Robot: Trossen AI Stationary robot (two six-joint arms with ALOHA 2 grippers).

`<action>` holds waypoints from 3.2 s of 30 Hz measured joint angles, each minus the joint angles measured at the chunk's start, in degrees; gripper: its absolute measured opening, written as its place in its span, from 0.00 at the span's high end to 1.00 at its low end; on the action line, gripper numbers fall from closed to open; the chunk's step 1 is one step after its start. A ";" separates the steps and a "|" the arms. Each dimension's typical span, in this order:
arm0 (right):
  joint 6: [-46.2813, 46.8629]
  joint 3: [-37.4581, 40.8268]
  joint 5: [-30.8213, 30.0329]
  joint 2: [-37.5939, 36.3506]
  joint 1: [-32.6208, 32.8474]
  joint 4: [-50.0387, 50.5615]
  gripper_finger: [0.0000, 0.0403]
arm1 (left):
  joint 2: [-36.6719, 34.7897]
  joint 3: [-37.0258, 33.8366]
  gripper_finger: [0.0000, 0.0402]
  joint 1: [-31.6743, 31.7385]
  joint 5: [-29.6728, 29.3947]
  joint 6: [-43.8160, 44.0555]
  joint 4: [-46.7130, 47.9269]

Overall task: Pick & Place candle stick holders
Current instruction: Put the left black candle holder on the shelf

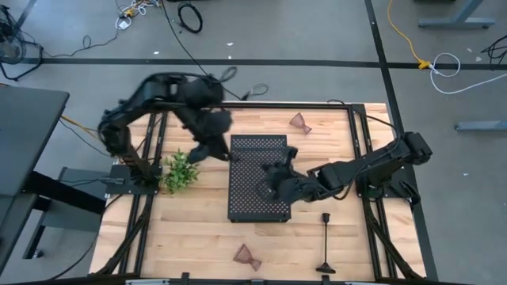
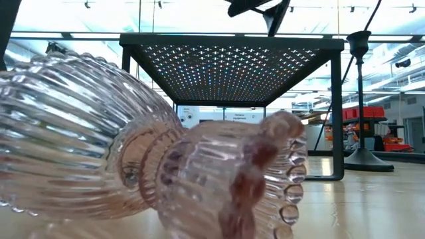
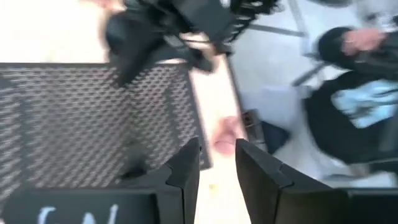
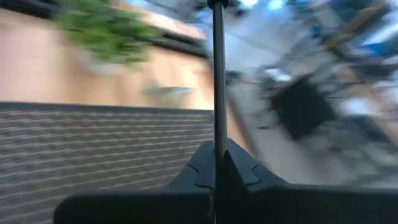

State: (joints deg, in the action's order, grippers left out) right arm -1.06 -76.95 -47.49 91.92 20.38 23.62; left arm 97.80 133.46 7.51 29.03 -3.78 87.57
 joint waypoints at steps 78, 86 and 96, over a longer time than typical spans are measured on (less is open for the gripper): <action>-19.08 22.29 -3.94 25.12 11.52 -110.29 1.00 | -16.05 -0.08 0.73 -10.38 -22.39 3.14 -7.70; -17.50 24.25 -4.10 25.14 11.50 -111.39 1.00 | -16.05 -0.08 0.73 -10.36 -22.93 3.18 -7.69; -15.48 24.21 1.11 27.27 9.65 -113.78 1.00 | -16.05 -0.08 0.73 -10.36 -23.01 3.14 -7.69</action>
State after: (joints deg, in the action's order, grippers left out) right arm -16.53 -52.75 -46.38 119.19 30.03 -90.15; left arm 81.76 133.38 -2.85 6.02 -0.64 79.88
